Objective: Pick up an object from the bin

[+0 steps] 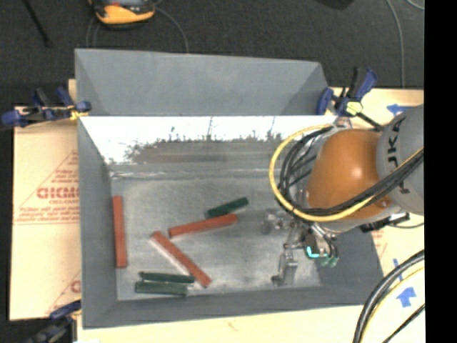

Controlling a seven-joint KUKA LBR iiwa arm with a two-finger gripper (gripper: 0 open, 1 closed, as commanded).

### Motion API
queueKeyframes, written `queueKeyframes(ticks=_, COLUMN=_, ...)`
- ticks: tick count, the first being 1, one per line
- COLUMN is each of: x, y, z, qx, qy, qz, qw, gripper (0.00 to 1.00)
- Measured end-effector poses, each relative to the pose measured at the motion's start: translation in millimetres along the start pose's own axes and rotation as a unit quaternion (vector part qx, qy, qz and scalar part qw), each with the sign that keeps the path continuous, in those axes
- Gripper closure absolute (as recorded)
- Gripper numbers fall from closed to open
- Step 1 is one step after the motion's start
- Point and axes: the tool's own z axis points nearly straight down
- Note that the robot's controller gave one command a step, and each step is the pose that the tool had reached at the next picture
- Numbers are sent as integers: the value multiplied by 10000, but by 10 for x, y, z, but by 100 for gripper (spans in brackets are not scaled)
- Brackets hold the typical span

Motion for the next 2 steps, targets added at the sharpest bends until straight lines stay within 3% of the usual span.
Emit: queueKeyframes(ticks=2, x=-111, y=68, z=90, qx=11, qy=-51, qz=-234, qw=9997, gripper=0)
